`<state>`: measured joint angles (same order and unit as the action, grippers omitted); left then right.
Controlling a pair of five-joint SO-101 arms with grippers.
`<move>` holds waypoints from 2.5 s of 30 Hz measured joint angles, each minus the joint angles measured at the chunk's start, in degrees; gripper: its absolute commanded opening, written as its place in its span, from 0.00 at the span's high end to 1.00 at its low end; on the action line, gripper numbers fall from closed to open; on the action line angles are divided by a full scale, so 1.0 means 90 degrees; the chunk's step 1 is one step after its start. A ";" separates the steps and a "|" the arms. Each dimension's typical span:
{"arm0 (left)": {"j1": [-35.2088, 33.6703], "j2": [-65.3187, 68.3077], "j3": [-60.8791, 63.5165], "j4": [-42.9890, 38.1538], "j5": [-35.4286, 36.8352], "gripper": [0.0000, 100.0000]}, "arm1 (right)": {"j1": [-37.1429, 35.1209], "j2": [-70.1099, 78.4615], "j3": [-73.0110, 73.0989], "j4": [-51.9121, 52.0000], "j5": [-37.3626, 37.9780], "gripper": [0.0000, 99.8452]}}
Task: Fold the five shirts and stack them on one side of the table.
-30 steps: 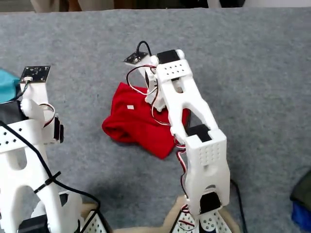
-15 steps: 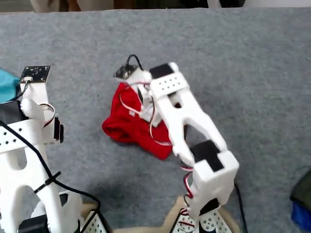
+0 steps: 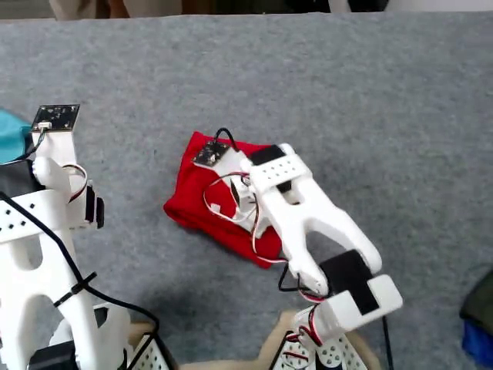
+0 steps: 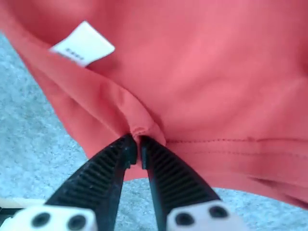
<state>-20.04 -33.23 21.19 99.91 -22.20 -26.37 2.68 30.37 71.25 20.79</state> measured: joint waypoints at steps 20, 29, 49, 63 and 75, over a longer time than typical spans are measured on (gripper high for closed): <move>0.0000 0.0000 0.0000 0.0000 0.0000 0.86 | -0.0010 -0.2315 0.0713 0.0840 0.0225 0.78; 0.0049 0.0000 0.0000 0.0000 0.0000 0.86 | -0.0010 -0.3897 0.0733 0.1035 0.0371 0.81; 0.2520 0.0000 0.0000 -0.0869 0.1797 0.86 | 0.1729 0.1465 -0.2979 0.0430 0.0791 0.99; 0.2637 0.0000 0.0635 -0.1104 0.1817 0.86 | 0.2110 0.1495 -0.4220 0.1856 0.1446 0.75; 0.2637 0.0000 0.0635 -0.1104 0.1817 0.86 | 0.2110 0.1045 -0.2520 0.1211 0.1563 0.75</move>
<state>3.69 -33.23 26.90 89.98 -5.85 -7.38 12.09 7.69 82.15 34.86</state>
